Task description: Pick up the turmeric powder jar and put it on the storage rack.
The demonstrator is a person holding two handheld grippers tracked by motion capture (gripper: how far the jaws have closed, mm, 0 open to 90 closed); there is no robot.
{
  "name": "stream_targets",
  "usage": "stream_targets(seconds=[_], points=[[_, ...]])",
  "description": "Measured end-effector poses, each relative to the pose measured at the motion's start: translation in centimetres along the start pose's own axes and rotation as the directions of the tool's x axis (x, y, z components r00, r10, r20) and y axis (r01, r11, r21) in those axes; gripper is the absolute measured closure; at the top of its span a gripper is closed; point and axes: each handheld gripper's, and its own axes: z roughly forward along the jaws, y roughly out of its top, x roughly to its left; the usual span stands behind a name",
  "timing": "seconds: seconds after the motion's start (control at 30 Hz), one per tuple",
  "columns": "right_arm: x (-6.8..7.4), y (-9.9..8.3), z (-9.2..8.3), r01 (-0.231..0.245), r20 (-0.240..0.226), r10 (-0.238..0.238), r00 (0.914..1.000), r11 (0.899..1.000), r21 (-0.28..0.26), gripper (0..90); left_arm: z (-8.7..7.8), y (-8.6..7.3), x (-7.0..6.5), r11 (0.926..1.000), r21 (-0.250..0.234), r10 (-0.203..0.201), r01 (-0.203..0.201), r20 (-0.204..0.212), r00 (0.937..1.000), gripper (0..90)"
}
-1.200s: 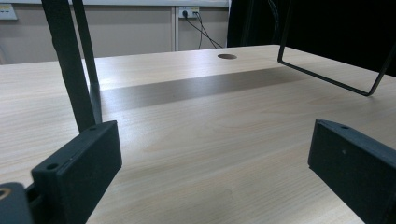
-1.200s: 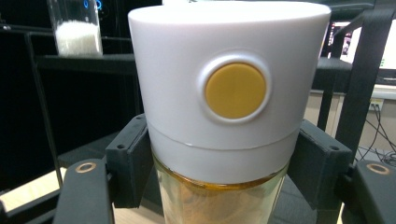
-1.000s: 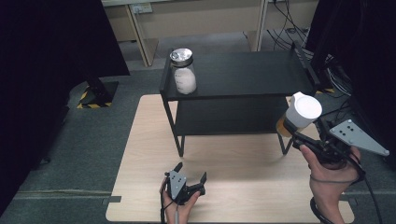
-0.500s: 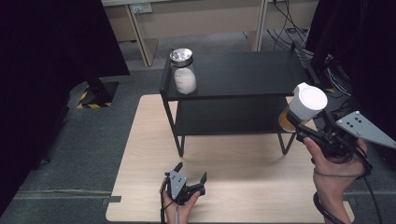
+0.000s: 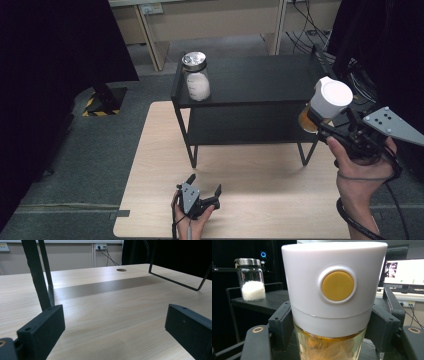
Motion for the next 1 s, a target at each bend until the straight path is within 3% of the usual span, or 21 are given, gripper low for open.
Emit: stream_targets(seconds=[0.67,1.0], points=[[0.1,3.0,1.2,0.013,0.007,-0.013,0.9999,1.000,-0.018,30.9,0.0,0.0,0.0,1.0000,0.001,0.001,-0.001,0.001,1.0000,2.3],[0.4,4.2,2.2,0.036,0.037,-0.036,0.9987,0.999,-0.015,30.9,0.0,0.0,0.0,1.0000,0.001,0.003,-0.003,0.002,1.0000,2.3]])
